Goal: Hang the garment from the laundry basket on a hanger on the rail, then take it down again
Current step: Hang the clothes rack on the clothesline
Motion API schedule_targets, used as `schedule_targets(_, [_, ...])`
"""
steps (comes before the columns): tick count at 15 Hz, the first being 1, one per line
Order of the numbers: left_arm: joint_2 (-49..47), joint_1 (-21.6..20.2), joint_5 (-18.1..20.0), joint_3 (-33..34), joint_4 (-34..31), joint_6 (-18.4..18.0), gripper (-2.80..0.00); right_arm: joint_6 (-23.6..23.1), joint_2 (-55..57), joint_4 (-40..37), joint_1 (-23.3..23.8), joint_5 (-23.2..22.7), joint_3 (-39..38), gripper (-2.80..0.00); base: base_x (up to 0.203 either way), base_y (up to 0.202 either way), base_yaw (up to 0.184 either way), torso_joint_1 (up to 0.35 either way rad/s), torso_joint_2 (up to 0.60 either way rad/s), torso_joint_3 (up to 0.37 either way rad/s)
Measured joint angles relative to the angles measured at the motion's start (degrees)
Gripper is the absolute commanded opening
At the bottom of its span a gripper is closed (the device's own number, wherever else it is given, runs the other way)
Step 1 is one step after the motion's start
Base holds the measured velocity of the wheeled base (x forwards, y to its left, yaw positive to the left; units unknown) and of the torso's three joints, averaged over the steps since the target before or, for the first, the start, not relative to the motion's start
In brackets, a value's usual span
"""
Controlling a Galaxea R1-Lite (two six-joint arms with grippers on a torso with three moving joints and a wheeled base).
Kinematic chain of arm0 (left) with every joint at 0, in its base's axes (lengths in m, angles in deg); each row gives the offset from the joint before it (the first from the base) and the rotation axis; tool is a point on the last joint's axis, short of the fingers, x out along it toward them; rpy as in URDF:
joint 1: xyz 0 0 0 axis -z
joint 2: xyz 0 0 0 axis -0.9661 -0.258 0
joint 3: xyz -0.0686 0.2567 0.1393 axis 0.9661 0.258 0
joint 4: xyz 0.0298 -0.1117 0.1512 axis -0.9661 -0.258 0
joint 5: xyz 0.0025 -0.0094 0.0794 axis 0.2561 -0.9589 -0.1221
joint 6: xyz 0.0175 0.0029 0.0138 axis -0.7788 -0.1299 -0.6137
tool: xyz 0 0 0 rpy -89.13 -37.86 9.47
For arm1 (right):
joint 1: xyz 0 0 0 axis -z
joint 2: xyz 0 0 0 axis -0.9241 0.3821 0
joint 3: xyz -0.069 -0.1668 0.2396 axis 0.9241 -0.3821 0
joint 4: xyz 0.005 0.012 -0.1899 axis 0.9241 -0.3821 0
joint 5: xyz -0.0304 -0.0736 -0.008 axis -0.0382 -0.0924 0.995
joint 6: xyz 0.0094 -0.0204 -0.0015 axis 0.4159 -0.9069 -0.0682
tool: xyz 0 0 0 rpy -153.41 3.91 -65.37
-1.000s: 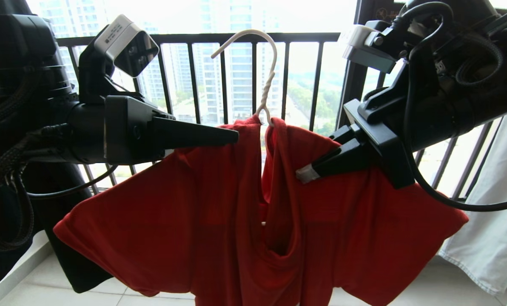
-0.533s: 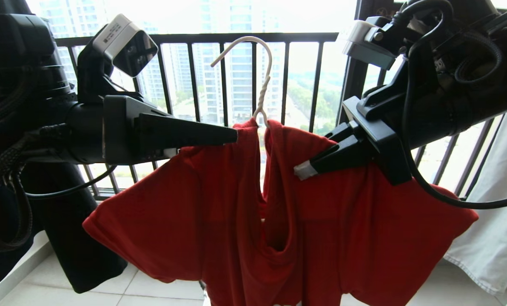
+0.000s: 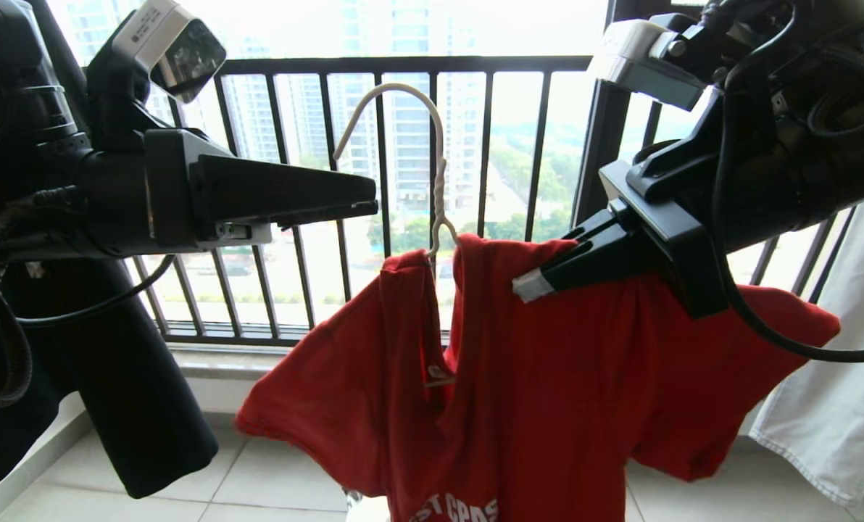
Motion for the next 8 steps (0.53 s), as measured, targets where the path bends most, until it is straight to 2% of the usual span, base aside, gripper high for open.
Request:
schedule_targets(6, [1.3, -1.9, -0.1, -0.2, 0.0, 0.0, 0.00, 0.5, -1.6, 1.4, 1.0, -2.2, -2.2, -2.80, 0.000, 0.000, 0.000, 0.000, 0.00, 0.000])
schedule_targets(8, [2.0, -3.0, -0.2, -0.5, 0.0, 0.1, 0.00, 2.5, -2.0, 3.5, 1.8, -3.2, -2.9, -2.80, 0.000, 0.000, 0.000, 0.000, 0.00, 0.000])
